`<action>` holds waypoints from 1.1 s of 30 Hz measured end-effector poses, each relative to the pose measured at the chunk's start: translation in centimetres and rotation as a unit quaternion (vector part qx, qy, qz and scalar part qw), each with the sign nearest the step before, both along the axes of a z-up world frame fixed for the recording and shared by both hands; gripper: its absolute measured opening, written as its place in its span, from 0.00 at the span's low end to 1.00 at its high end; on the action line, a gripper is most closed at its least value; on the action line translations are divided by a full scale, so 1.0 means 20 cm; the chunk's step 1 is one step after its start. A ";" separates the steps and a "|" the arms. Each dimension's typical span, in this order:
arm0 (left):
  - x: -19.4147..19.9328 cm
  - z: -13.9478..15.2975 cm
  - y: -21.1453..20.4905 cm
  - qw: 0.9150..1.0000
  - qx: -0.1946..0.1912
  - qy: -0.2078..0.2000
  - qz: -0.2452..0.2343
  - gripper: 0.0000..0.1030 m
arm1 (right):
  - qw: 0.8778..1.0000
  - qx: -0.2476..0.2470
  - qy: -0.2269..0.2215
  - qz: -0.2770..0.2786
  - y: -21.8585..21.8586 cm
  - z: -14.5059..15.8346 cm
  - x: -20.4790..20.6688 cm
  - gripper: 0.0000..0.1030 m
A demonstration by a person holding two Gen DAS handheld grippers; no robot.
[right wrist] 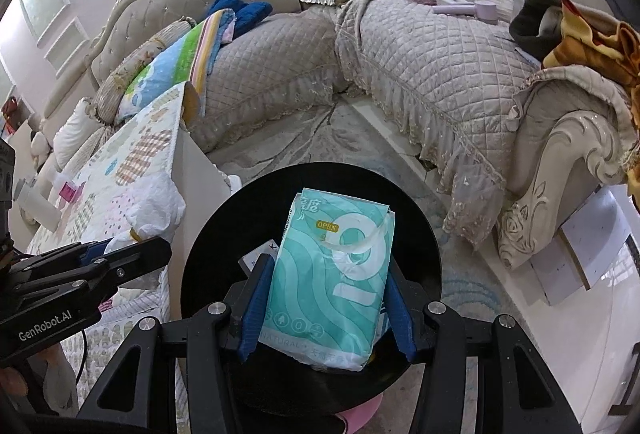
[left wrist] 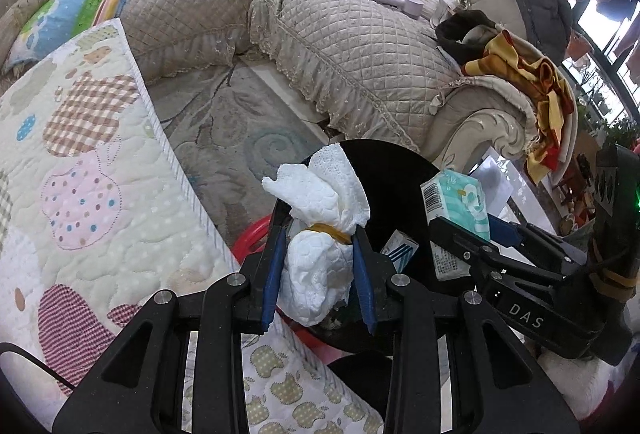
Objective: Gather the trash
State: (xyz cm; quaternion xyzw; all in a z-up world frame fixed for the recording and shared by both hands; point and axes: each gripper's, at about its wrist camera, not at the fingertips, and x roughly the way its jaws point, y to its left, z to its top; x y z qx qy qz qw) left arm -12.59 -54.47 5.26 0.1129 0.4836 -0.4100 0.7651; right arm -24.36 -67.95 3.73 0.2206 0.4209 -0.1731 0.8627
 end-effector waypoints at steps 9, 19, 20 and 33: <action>0.01 -0.01 -0.02 1.000 -0.004 0.006 -0.004 0.35 | 1.000 0.005 0.000 -0.007 -0.01 0.00 0.01 0.50; 0.02 0.00 0.01 1.000 -0.025 0.015 -0.001 0.60 | 1.000 0.014 -0.011 -0.019 -0.03 0.01 0.00 0.70; 0.02 0.00 0.01 1.000 -0.022 0.012 0.001 0.60 | 1.000 0.014 -0.012 -0.020 -0.03 0.01 -0.01 0.70; -0.04 0.10 0.18 0.995 0.012 -0.085 0.050 0.60 | 0.999 -0.021 -0.039 -0.014 0.11 0.11 -0.06 0.70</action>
